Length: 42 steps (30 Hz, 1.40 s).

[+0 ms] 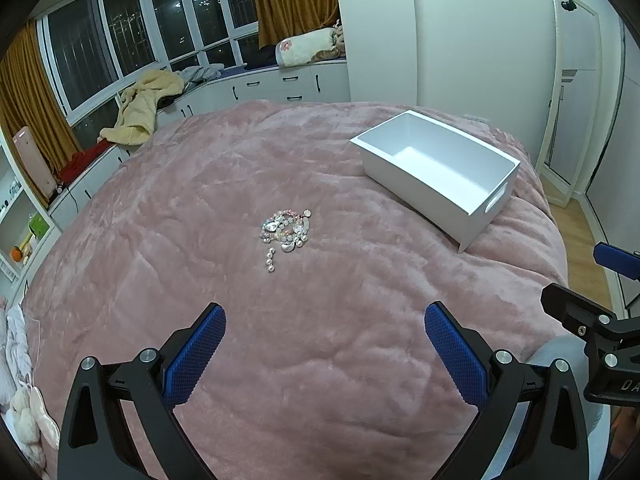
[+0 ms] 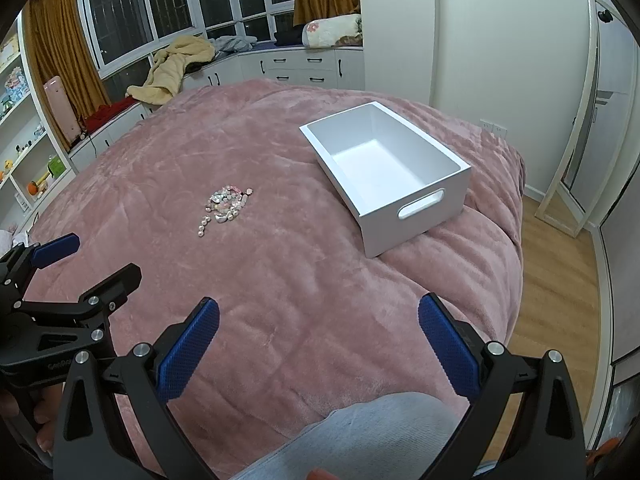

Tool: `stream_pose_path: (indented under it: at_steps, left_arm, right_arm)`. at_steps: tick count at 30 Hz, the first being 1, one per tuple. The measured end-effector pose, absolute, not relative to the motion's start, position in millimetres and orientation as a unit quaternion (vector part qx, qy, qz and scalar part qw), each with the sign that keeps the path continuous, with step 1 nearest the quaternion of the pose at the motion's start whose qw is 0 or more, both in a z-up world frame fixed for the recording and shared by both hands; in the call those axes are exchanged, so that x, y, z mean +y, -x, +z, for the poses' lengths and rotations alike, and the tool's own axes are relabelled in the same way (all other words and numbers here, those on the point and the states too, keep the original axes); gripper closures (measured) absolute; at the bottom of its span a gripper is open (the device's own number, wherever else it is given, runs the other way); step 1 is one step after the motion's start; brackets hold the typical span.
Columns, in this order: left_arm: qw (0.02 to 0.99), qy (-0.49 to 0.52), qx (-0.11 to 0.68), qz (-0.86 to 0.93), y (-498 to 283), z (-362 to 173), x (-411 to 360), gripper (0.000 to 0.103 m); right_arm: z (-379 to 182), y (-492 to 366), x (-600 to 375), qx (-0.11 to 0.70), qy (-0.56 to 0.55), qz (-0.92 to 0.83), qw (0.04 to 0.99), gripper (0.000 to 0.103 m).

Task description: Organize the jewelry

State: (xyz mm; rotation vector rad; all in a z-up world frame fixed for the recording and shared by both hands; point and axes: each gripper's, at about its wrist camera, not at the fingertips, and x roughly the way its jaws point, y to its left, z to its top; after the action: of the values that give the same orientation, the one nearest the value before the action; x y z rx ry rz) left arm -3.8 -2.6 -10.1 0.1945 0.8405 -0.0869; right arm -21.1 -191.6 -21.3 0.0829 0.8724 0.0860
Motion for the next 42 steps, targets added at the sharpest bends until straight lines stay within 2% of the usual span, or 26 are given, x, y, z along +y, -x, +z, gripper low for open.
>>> stream_pose_path:
  at_steps: [18,35,42]
  left_arm:
    - [0.907,-0.081,0.413,-0.017,-27.2,-58.7,33.6,0.002]
    - [0.906,-0.056,0.419,-0.025,-115.0,-114.1,76.4,0.002]
    - [0.901,-0.053,0.428,-0.042,-156.7,-150.6,93.8,0.002]
  right_arm:
    - [-71.5,-5.1,-166.0,0.452,-0.038,0.067,0.889,0.005]
    - [-116.1,-119.3,-115.9,0.446,0.019,0.161,0.88,0.005]
    - [-154.8,-188.2,-81.0,0.438,0.095,0.207,0.87,0.006]
